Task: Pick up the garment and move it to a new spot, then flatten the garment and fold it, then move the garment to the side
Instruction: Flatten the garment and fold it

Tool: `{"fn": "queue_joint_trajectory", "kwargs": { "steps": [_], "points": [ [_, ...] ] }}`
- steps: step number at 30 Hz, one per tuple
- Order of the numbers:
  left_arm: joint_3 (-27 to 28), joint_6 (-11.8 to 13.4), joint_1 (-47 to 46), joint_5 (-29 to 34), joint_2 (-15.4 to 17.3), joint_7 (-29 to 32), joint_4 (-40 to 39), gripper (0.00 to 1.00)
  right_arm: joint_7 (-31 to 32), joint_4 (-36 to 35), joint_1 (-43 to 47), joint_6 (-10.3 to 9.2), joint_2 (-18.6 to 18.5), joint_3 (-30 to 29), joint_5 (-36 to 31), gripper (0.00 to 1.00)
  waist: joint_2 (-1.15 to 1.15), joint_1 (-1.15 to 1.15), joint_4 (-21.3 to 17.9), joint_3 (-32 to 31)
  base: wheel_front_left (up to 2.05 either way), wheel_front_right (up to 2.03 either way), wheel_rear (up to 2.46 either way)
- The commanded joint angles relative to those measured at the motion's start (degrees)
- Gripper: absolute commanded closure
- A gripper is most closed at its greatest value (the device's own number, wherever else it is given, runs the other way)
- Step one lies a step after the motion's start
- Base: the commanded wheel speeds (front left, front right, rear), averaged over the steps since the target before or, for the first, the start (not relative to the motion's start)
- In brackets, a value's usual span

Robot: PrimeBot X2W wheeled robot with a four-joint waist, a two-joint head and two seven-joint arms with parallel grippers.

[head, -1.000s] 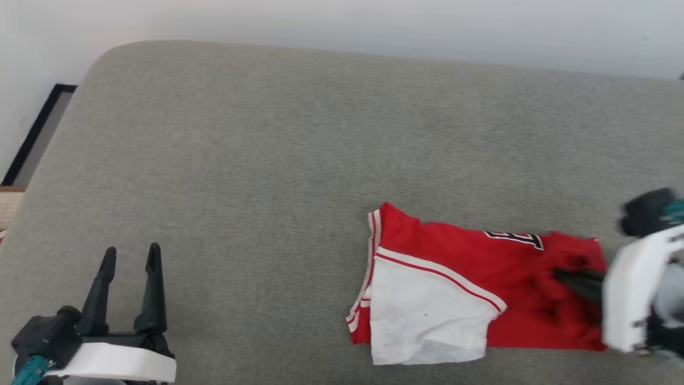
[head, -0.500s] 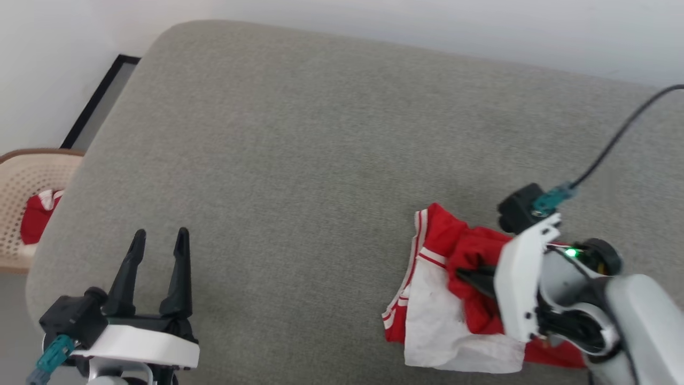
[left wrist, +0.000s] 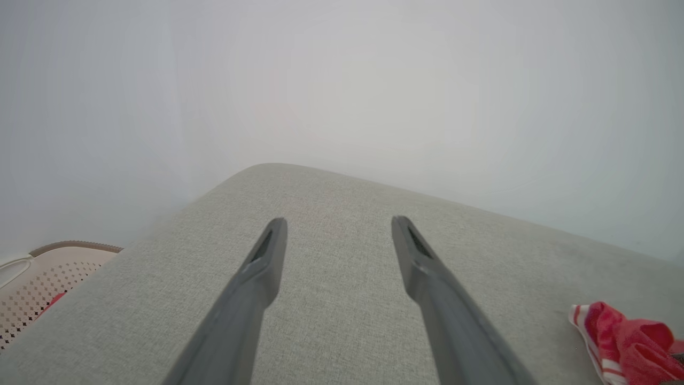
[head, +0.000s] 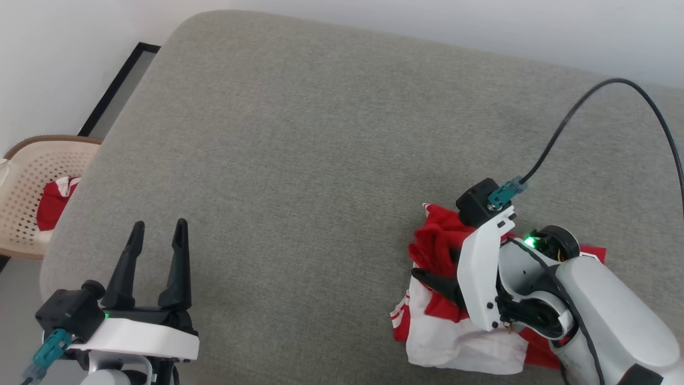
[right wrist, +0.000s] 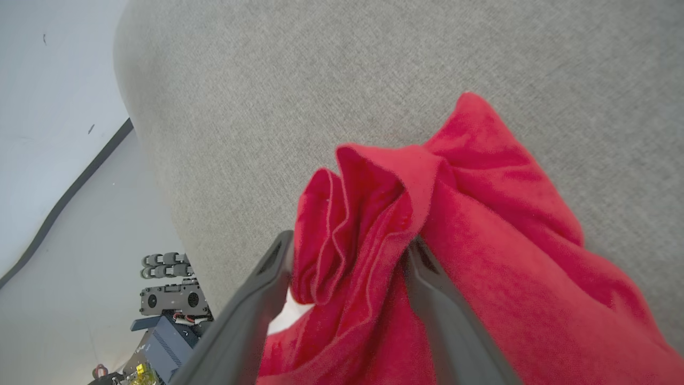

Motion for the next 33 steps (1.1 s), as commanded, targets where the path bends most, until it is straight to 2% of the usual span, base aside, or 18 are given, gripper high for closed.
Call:
{"fn": "queue_joint_trajectory", "kwargs": {
  "steps": [1, 9, 19, 24, 33],
  "points": [
    [0.2, -0.14, -0.61, -0.21, 0.07, -0.28, -0.21, 0.0, -0.32, -0.05, -0.58, 0.0, -0.35, 0.27, 0.35, 0.0, 0.0, 0.0, -0.31, -0.12, 0.0, 0.0, 0.0],
    [1.78, -0.14, 0.49, -0.33, 0.57, -0.28, -0.64, 0.0, -3.3, -4.26, 0.32, 0.0, -2.0, -2.25, 3.31, 0.0, 0.0, 0.0, -3.3, -1.19, 0.0, 0.0, 0.0],
    [3.97, -0.14, 2.64, -1.03, 1.82, -0.29, -2.07, 0.0, -11.91, -9.24, 5.21, 0.0, -4.61, -11.28, -0.61, 0.0, 0.0, 0.0, -8.39, -3.04, 0.0, 0.0, 0.0],
    [4.04, -0.14, 3.93, -1.24, 2.76, -0.29, -2.74, 0.0, -18.09, -10.77, 9.12, 0.0, -4.33, -15.85, -2.84, 0.0, 0.0, 0.0, -10.87, -4.69, 0.0, 0.0, 0.0],
    [5.44, -0.15, 7.54, 0.95, 3.98, -0.28, -2.88, 0.0, -28.93, -8.94, 16.83, 0.0, -2.37, -22.7, -7.72, 0.0, 0.0, 0.0, -14.52, -8.52, 0.0, 0.0, 0.0]
  ]
}}
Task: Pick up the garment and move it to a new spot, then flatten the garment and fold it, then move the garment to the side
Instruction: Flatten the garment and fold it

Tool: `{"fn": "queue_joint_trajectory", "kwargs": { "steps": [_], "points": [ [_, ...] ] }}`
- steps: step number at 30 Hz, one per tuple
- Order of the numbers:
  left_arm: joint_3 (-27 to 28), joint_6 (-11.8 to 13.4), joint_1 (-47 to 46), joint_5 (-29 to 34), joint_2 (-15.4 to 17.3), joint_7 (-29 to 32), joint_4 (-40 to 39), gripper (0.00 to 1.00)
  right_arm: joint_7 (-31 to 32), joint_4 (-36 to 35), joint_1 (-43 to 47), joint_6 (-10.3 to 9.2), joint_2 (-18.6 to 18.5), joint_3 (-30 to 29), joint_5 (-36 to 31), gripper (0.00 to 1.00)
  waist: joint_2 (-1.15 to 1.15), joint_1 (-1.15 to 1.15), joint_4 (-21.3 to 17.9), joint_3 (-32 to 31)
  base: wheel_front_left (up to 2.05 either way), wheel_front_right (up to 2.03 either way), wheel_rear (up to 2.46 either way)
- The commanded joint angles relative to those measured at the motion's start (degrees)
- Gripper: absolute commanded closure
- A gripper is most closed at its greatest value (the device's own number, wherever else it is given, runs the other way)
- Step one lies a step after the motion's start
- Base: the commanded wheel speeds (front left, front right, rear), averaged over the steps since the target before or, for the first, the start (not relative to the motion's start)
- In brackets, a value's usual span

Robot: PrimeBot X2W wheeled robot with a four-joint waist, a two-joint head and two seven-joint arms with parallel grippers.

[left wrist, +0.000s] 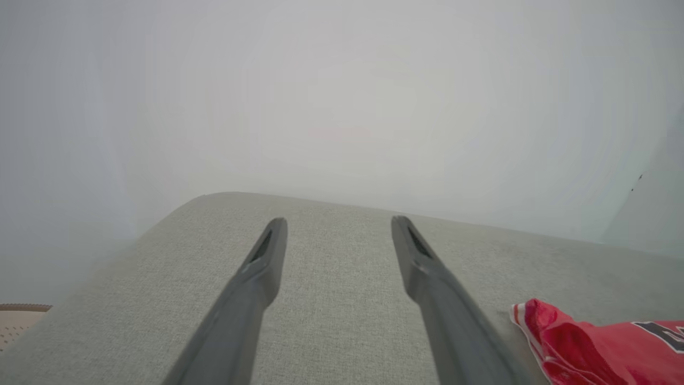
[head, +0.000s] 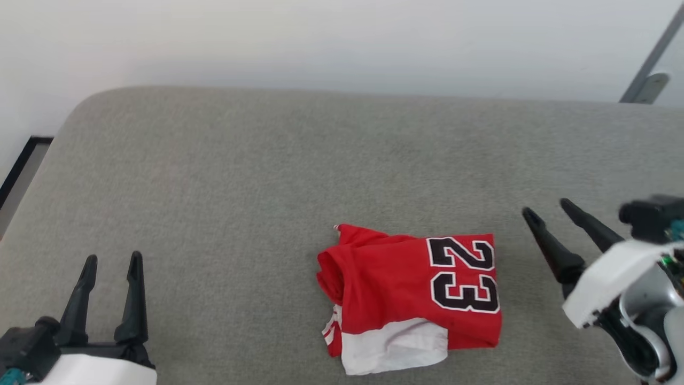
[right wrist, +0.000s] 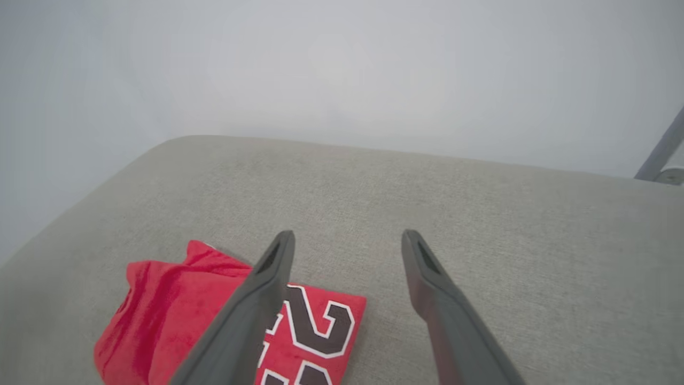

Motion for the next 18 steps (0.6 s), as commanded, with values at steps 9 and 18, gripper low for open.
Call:
{"fn": "queue_joint_trajectory", "kwargs": {
  "steps": [9, 18],
  "points": [
    [0.7, -0.15, 3.59, 1.86, 1.01, -0.28, 0.44, 0.0, -11.82, 2.49, 6.29, 0.0, 1.53, -2.73, -4.58, 0.0, 0.0, 0.0, -3.09, -4.03, 0.0, 0.0, 0.0],
    [0.94, -0.15, 6.2, 1.71, 1.24, -0.28, 1.61, 0.0, -20.91, 6.12, 10.47, 0.0, 2.31, -4.03, -6.9, 0.0, 0.0, 0.0, -5.0, -5.97, 0.0, 0.0, 0.0]
  ]
}}
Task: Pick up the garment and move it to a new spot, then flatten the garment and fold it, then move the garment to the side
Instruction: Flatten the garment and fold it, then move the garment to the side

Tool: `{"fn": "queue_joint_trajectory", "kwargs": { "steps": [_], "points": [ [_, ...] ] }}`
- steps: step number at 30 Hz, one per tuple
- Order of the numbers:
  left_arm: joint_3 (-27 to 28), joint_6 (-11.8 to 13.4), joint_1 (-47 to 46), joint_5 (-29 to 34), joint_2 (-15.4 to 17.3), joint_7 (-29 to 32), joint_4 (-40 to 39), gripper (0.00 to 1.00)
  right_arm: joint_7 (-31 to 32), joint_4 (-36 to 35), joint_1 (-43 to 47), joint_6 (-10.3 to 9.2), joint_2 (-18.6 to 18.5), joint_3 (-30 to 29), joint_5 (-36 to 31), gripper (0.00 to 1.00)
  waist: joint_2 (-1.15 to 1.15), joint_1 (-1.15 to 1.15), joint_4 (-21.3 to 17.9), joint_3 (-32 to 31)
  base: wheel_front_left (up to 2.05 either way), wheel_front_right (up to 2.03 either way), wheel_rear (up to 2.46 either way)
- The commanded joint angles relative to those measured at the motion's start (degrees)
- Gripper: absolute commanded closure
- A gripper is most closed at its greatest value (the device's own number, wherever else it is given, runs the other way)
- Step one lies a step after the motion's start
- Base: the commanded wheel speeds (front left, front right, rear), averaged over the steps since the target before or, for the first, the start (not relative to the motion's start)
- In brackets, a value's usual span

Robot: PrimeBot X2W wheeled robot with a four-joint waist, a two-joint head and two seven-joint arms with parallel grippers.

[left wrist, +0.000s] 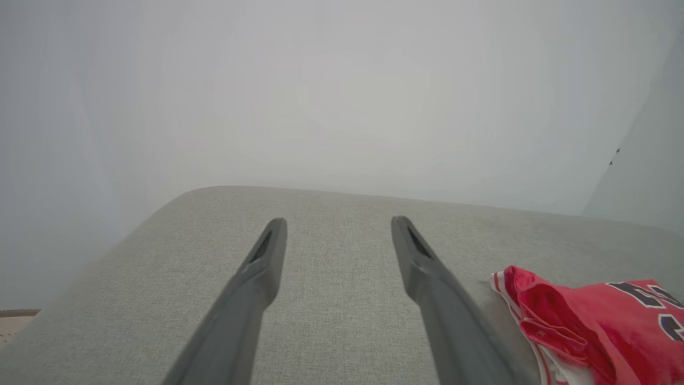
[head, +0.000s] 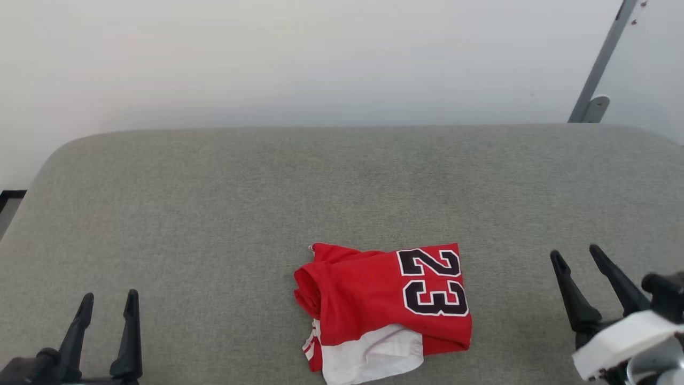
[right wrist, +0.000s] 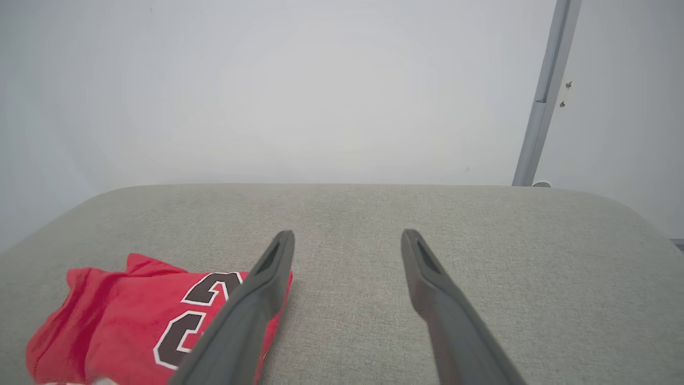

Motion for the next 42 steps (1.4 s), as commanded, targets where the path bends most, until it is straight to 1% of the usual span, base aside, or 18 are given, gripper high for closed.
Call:
{"fn": "queue_joint_trajectory", "kwargs": {
  "steps": [1, 8, 15, 19, 24, 42],
  "points": [
    [-0.03, -0.15, 1.24, 0.65, 0.44, -0.28, 0.02, 0.0, -1.87, 0.8, 1.5, 0.0, -0.27, 0.1, -0.42, 0.0, 0.0, 0.0, -0.48, -0.43, 0.0, 0.0, 0.0],
    [0.72, -0.15, 2.53, 0.79, -0.18, -0.29, 0.28, 0.0, -6.29, 2.55, 4.08, 0.0, -0.07, -0.48, 0.51, 0.0, 0.0, 0.0, -1.28, -1.13, 0.0, 0.0, 0.0],
    [1.07, -0.15, 3.25, 1.36, -1.29, -0.28, -0.11, 0.0, -8.35, 3.46, 6.16, 0.0, 0.75, -1.34, 0.61, 0.0, 0.0, 0.0, -1.25, -1.72, 0.0, 0.0, 0.0],
    [0.44, -0.15, 3.43, 2.01, -2.59, -0.28, -0.32, 0.0, -8.73, 3.75, 6.85, 0.0, 1.07, -1.57, 0.32, 0.0, 0.0, 0.0, -1.16, -1.77, 0.0, 0.0, 0.0],
    [-0.31, -0.15, 3.15, 2.36, -3.26, -0.28, 0.08, 0.0, -8.69, 3.75, 7.15, 0.0, 1.32, -1.63, 0.16, 0.0, 0.0, 0.0, -0.98, -1.56, 0.0, 0.0, 0.0],
    [-2.06, -0.15, 1.8, 3.46, -3.85, -0.28, 0.85, 0.0, -8.4, 3.21, 7.22, 0.0, 2.08, -1.21, -0.56, 0.0, 0.0, 0.0, -0.42, -1.35, 0.0, 0.0, 0.0]
  ]
}}
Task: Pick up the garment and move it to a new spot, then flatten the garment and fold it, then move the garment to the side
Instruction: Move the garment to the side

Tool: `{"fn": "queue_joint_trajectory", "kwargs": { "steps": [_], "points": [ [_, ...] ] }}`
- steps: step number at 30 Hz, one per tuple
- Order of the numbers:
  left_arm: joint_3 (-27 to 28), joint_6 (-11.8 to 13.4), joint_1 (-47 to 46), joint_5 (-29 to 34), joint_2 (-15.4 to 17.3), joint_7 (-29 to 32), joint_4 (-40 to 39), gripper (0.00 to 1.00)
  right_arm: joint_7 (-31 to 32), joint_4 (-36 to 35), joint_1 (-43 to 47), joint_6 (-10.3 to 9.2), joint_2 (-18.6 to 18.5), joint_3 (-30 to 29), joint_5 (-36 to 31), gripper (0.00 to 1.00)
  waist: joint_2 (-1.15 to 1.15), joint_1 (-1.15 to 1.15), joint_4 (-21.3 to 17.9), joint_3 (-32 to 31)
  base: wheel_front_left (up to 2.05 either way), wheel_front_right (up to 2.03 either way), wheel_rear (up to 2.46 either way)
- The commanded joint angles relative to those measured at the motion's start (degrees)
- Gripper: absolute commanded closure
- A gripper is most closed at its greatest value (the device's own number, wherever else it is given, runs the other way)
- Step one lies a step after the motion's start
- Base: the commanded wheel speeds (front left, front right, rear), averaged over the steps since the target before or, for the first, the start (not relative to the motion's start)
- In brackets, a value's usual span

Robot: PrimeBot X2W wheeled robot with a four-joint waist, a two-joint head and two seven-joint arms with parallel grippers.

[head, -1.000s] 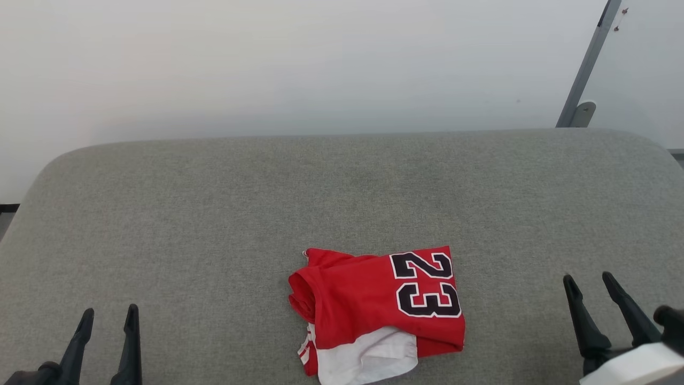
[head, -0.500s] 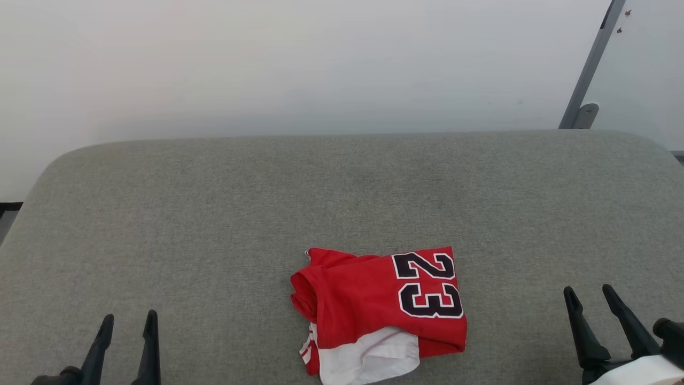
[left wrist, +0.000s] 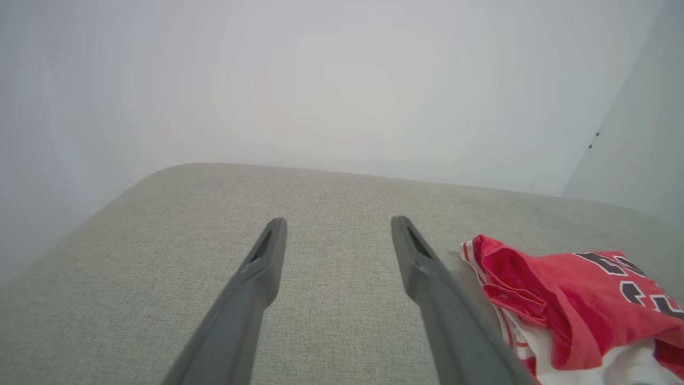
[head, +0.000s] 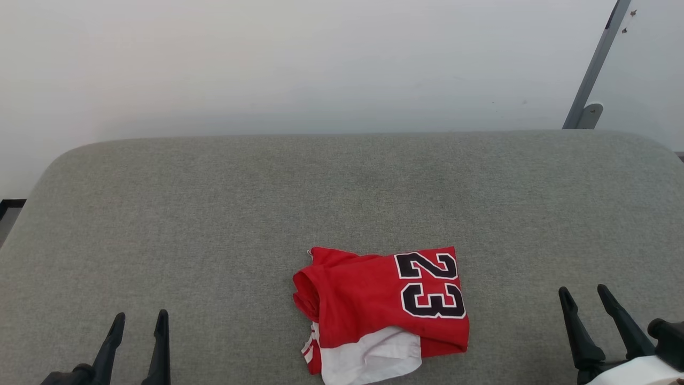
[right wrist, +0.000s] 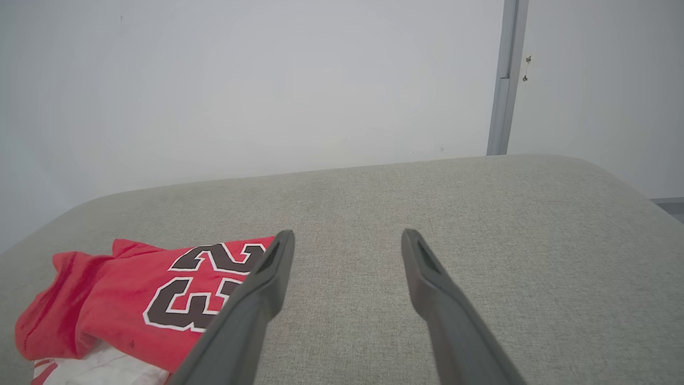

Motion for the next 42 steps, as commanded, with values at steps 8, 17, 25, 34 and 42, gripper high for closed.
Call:
{"fn": "queue_joint_trajectory", "kwargs": {
  "steps": [8, 17, 25, 34, 42],
  "points": [
    [0.44, -0.15, -1.01, 0.37, 0.08, -0.28, -0.32, 0.0, 3.56, -0.14, -2.19, 0.0, 0.27, 3.26, 0.48, 0.0, -0.01, 0.0, 0.61, 0.2, 0.0, 0.0, 0.0],
    [0.09, -0.15, -1.75, -0.62, 0.87, -0.29, -0.69, 0.0, 16.17, 3.08, -9.29, 0.0, -1.84, 9.74, 4.9, 0.0, -0.01, 0.0, 3.65, 1.26, 0.0, 0.0, 0.0],
    [-1.88, -0.15, -3.23, -1.1, 1.23, -0.29, -0.42, 0.0, 30.68, 7.08, -15.38, 0.0, -4.58, 13.83, 8.28, 0.0, -0.01, 0.0, 7.59, 3.17, 0.0, 0.0, 0.0],
    [-4.24, -0.15, -6.52, -1.55, 0.95, -0.28, 0.57, 0.0, 43.33, 11.42, -21.6, 0.0, -5.95, 15.94, 10.7, 0.0, -0.01, 0.0, 10.99, 6.37, 0.0, 0.0, 0.0],
    [-5.27, -0.15, -9.44, -1.93, 0.26, -0.28, 1.76, 0.0, 53.95, 18.22, -25.74, 0.0, -4.21, 19.38, 13.17, 0.0, -0.01, 0.0, 12.93, 8.99, 0.0, 0.0, 0.0]
  ]
}}
